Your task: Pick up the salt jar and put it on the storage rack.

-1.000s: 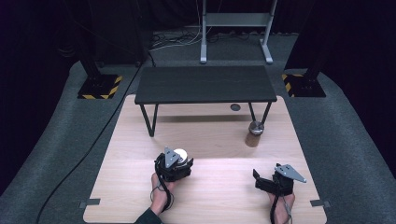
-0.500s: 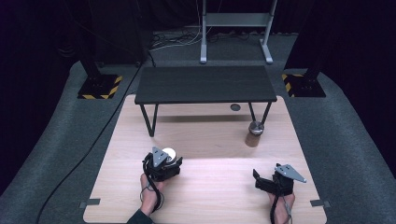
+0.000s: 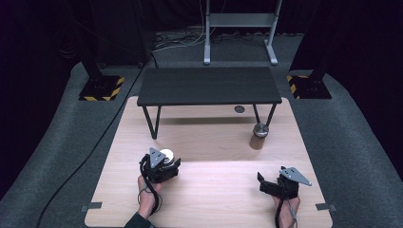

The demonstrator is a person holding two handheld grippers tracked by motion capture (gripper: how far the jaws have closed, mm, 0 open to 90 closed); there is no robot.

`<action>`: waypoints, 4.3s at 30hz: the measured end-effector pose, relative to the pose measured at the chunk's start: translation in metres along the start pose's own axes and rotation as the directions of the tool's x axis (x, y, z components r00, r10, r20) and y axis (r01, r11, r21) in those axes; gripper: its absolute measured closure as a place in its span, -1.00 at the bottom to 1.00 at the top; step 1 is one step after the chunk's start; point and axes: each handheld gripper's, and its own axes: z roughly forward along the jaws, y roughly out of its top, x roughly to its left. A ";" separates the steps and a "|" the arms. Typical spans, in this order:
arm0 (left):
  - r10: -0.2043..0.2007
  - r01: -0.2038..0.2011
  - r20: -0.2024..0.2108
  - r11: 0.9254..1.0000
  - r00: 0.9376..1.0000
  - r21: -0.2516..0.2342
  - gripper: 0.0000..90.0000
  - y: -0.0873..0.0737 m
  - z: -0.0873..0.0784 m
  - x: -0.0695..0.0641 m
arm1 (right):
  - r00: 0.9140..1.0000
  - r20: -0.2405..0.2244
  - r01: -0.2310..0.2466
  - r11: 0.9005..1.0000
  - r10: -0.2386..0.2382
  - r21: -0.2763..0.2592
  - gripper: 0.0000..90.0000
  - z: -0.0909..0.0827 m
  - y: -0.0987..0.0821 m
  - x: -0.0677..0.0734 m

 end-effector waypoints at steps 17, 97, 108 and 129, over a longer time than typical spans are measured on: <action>0.002 -0.002 -0.019 1.000 1.000 0.006 -0.31 0.012 -0.005 0.015 | 1.000 -0.001 0.004 1.000 -0.004 0.005 -1.00 0.000 0.001 0.000; 0.048 -0.048 -0.006 0.998 0.999 -0.044 -0.31 0.112 0.002 0.061 | 1.000 -0.011 0.004 1.000 -0.004 0.008 -1.00 0.001 0.001 -0.002; 0.043 -0.043 0.001 0.998 0.999 -0.048 -0.32 0.122 0.001 0.065 | 1.000 -0.012 0.005 1.000 -0.004 0.009 -1.00 0.001 0.002 -0.002; 0.071 -0.070 0.022 0.996 0.997 -0.059 -0.32 0.151 -0.006 0.067 | 1.000 -0.013 0.002 1.000 -0.002 0.007 -1.00 0.001 0.001 -0.002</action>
